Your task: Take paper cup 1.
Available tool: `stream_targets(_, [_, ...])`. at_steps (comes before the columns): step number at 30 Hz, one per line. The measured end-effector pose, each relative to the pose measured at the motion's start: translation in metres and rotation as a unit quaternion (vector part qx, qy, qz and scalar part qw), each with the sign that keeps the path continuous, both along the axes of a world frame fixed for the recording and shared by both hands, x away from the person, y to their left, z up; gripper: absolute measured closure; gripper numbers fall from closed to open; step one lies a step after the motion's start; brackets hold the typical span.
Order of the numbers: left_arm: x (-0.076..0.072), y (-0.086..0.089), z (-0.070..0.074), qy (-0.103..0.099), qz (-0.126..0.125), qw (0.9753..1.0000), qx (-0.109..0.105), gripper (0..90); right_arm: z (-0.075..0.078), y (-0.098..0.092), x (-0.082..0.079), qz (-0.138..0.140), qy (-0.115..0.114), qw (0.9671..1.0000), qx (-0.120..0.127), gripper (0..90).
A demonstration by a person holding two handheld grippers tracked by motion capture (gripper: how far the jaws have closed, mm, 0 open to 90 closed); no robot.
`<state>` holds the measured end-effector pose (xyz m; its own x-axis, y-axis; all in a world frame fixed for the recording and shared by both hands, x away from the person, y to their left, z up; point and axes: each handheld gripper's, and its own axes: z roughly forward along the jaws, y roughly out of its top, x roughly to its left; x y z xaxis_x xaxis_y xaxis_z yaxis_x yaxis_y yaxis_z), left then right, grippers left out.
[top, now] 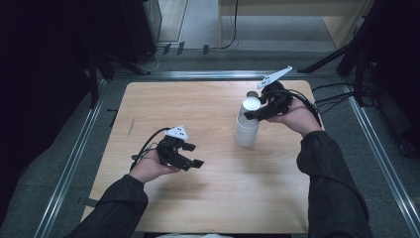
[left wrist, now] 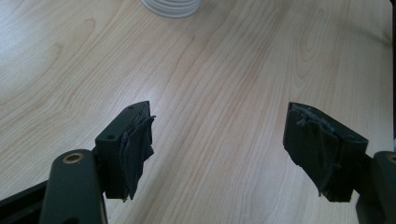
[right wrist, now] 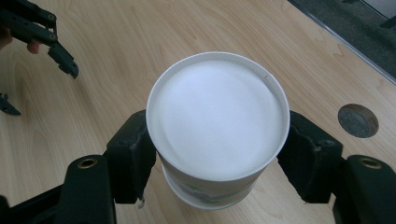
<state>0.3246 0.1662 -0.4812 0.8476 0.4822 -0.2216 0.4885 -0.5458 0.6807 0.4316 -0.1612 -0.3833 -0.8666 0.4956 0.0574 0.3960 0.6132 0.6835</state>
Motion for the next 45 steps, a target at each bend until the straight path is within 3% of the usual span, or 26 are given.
stream_targets(10, [0.001,0.002,0.001,0.005,0.003,1.0,-0.005,24.3,0.009,0.0,-0.001,-0.003,0.005,1.0,-0.004,33.0])
stream_targets(25, [0.002,0.003,0.001,0.011,0.003,0.9999,-0.009,24.1,0.034,-0.002,-0.006,-0.005,-0.001,1.0,0.004,33.1])
stream_targets(34, [0.002,0.004,0.002,0.009,0.005,0.9999,-0.01,22.0,0.056,-0.002,-0.011,-0.005,-0.01,0.9999,0.008,33.1])
stream_targets(40, [0.001,0.004,0.002,0.01,0.002,0.9999,-0.012,21.9,0.074,0.001,-0.018,0.003,-0.028,0.9996,0.0,33.2])
stream_targets(45, [0.002,0.006,0.003,0.01,0.006,0.9998,-0.016,20.7,0.091,0.0,-0.03,0.01,-0.038,0.9992,0.005,33.3])
